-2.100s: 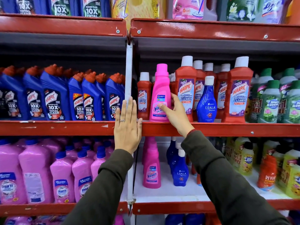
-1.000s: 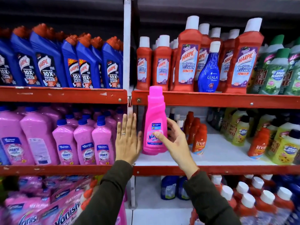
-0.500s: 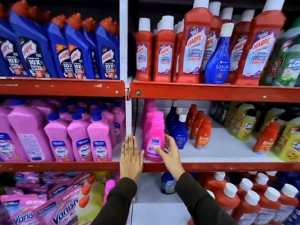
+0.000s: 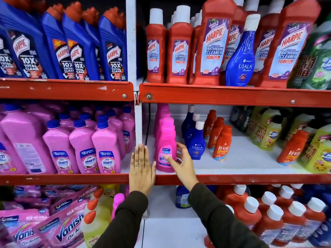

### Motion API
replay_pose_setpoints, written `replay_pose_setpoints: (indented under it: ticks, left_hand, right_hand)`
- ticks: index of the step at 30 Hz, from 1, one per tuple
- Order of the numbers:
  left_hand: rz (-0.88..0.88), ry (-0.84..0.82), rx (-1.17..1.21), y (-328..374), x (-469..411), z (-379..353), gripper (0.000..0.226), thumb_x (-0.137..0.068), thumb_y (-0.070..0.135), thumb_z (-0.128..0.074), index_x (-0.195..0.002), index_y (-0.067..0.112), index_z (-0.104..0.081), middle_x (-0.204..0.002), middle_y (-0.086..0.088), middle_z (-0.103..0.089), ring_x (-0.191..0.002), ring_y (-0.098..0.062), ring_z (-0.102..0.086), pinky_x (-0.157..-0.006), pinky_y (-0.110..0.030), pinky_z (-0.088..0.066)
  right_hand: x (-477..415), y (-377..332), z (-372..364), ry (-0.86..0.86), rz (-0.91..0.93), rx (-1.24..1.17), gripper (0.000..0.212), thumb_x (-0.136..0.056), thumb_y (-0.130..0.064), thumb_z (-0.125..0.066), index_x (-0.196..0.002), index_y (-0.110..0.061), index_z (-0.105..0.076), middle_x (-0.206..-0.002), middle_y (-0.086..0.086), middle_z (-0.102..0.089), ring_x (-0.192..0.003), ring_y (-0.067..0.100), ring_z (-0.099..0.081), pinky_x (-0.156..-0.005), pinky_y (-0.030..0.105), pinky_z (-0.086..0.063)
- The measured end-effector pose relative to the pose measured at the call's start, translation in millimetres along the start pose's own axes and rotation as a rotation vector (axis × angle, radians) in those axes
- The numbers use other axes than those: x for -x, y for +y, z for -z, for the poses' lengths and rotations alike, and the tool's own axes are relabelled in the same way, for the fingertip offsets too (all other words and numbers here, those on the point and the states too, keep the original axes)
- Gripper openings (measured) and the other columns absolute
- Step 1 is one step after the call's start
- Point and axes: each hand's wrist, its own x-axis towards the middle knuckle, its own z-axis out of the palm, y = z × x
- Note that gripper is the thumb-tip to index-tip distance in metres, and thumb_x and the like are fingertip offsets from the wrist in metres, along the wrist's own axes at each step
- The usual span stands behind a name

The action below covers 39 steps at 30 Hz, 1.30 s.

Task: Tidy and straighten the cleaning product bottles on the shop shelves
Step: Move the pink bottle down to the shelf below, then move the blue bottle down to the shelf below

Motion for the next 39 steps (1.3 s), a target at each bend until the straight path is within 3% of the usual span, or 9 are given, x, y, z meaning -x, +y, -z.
replay_pose_setpoints:
  ticks: [2,7,13,18,23,27,32,36,39]
  left_hand:
    - [0.0,0.004,-0.021,1.2,-0.8,2.7,0.071,-0.102,0.034,-0.032,-0.155,-0.006,-0.009,-0.165,-0.02,0.03,-0.156,-0.028,0.023,-0.126,-0.044,-0.003]
    - [0.041,-0.043,-0.062,10.7,1.3,15.3,0.072,-0.104,0.038,-0.028,-0.158,-0.002,-0.005,-0.164,-0.018,0.033,-0.155,-0.027,0.026,-0.126,-0.047,0.002]
    - [-0.008,0.026,0.026,45.9,-25.2,45.8,0.071,-0.105,0.034,-0.03,-0.159,0.001,0.003,-0.165,-0.009,0.035,-0.156,-0.02,0.026,-0.128,-0.041,0.01]
    - [-0.058,0.133,0.069,87.3,-78.0,79.5,0.077,-0.108,0.038,-0.03,-0.159,0.012,0.02,-0.165,-0.004,0.036,-0.155,-0.018,0.028,-0.129,-0.039,0.01]
    - [-0.093,0.261,0.104,114.7,-136.5,115.4,0.068,-0.108,0.039,-0.031,-0.163,0.007,-0.004,-0.172,-0.012,-0.004,-0.16,-0.023,0.006,-0.129,-0.039,0.007]
    - [-0.129,0.347,0.098,128.7,-176.2,139.3,0.063,-0.109,0.038,-0.029,-0.161,0.005,-0.017,-0.17,-0.013,-0.019,-0.158,-0.026,-0.005,-0.13,-0.04,0.002]
    - [-0.134,0.351,0.075,135.1,-208.1,148.3,0.063,-0.109,0.037,-0.03,-0.162,0.005,-0.02,-0.171,-0.011,-0.017,-0.159,-0.025,-0.008,-0.13,-0.038,0.005]
    - [-0.109,0.322,0.058,134.3,-215.4,140.4,0.063,-0.109,0.037,-0.028,-0.163,0.008,-0.016,-0.172,-0.009,-0.012,-0.159,-0.019,-0.003,-0.13,-0.041,-0.001]
    - [-0.112,0.309,0.027,131.1,-215.4,132.0,0.062,-0.109,0.036,-0.025,-0.163,0.009,-0.013,-0.173,-0.007,-0.007,-0.159,-0.021,0.0,-0.13,-0.039,0.007]
  right_hand:
    - [5.1,0.3,0.2,0.015,0.033,0.095,0.056,-0.092,-0.024,-0.073,-0.139,-0.032,-0.044,-0.138,-0.008,-0.056,-0.128,0.002,-0.056,-0.088,0.012,-0.054]
    - [20.3,-2.1,18.1,0.139,0.245,0.553,0.068,-0.099,-0.045,-0.056,-0.157,-0.025,-0.024,-0.164,-0.001,-0.029,-0.152,0.015,-0.025,-0.122,0.037,-0.03]
    - [29.5,-25.2,48.7,0.243,0.481,0.879,0.068,-0.103,-0.037,-0.046,-0.161,-0.015,-0.016,-0.171,0.0,-0.011,-0.159,0.019,0.001,-0.128,0.047,-0.004]
    - [24.2,-72.1,74.7,0.371,0.618,0.951,0.07,-0.103,-0.042,-0.044,-0.16,-0.011,-0.018,-0.17,0.008,-0.014,-0.158,0.028,-0.004,-0.127,0.054,-0.008]
    - [1.6,-126.4,105.2,0.476,0.718,0.97,0.068,-0.103,-0.044,-0.04,-0.159,-0.009,-0.021,-0.169,0.009,-0.017,-0.158,0.028,-0.007,-0.127,0.052,-0.005]
    - [-18.7,-166.2,126.7,0.507,0.766,0.918,0.067,-0.104,-0.042,-0.041,-0.158,-0.008,-0.023,-0.169,0.007,-0.019,-0.159,0.024,-0.007,-0.128,0.047,-0.004]
    - [-45.7,-210.9,143.9,0.472,0.717,0.754,0.061,-0.105,-0.03,-0.046,-0.157,-0.005,-0.027,-0.167,0.01,-0.025,-0.157,0.024,-0.015,-0.127,0.044,-0.016]
    - [-70.3,-236.5,159.3,0.404,0.591,0.649,0.057,-0.107,-0.026,-0.041,-0.158,-0.007,-0.024,-0.166,0.01,-0.023,-0.154,0.021,-0.021,-0.121,0.02,-0.013]
    - [-90.7,-247.3,171.7,0.317,0.467,0.623,0.057,-0.107,-0.027,-0.039,-0.158,-0.006,-0.024,-0.164,0.013,-0.028,-0.152,0.025,-0.027,-0.118,0.024,-0.017]
